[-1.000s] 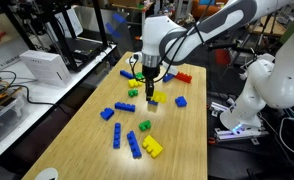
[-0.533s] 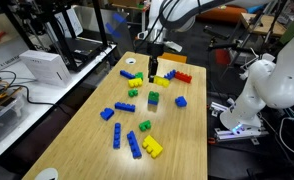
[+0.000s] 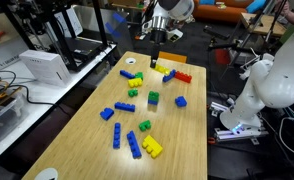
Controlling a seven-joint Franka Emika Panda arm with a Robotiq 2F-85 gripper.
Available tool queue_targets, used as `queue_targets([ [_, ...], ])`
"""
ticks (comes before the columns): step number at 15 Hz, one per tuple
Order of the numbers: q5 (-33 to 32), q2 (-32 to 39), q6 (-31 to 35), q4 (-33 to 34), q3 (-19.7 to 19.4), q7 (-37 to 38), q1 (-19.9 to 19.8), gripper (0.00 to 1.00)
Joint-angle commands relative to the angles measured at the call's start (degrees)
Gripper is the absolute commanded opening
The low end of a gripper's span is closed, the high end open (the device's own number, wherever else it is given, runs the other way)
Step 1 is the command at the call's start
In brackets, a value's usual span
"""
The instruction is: Attach a three piece yellow Lego to the stack of Legos
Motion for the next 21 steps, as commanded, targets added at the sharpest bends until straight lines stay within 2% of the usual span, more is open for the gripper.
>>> queue_targets([
  [1, 6.81, 7.28, -9.28, 6.9, -1.5, -5.75, -4.34, 0.39],
  [5, 13.05, 15.42, -16.93, 12.26, -1.73, -7.65, -8.96, 0.39],
  [10, 17.45, 23.79, -19.95, 16.91, -0.43, -7.06, -12.57, 0.39],
  [15, 20.3, 29.24, -21.61, 19.9, 1.03, -6.44, -14.26, 0.39],
  [21, 20.69, 31.13, -22.3, 21.42, 1.85, -6.08, -15.04, 0.39],
])
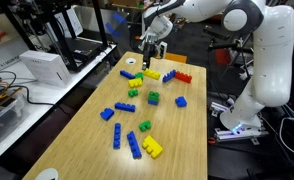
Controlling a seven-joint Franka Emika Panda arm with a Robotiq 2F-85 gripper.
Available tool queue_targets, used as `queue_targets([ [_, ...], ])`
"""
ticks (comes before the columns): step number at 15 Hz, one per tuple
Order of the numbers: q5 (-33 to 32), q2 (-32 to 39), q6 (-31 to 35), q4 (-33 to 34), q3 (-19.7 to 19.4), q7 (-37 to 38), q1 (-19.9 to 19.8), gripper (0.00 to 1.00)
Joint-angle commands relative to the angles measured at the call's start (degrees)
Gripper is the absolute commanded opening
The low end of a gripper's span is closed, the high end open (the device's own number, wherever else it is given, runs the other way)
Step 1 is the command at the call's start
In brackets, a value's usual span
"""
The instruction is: Attach a three piece yellow Lego to the stack of Legos
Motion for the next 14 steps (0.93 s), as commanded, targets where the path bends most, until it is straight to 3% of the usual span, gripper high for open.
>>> queue_targets([
  [1, 0.71, 1.6, -2.57, 2.58, 1.2, 0.66, -1.77, 0.39],
  [6, -0.3, 0.24, -0.25, 0.85, 0.79, 0.23, -0.84, 0.39],
  [7, -0.32, 0.24, -0.23, 0.87, 0.79, 0.24, -0.83, 0.64],
  [14, -0.33, 0.24, -0.22, 0.86, 0.8, 0.24, -0.83, 0.64],
])
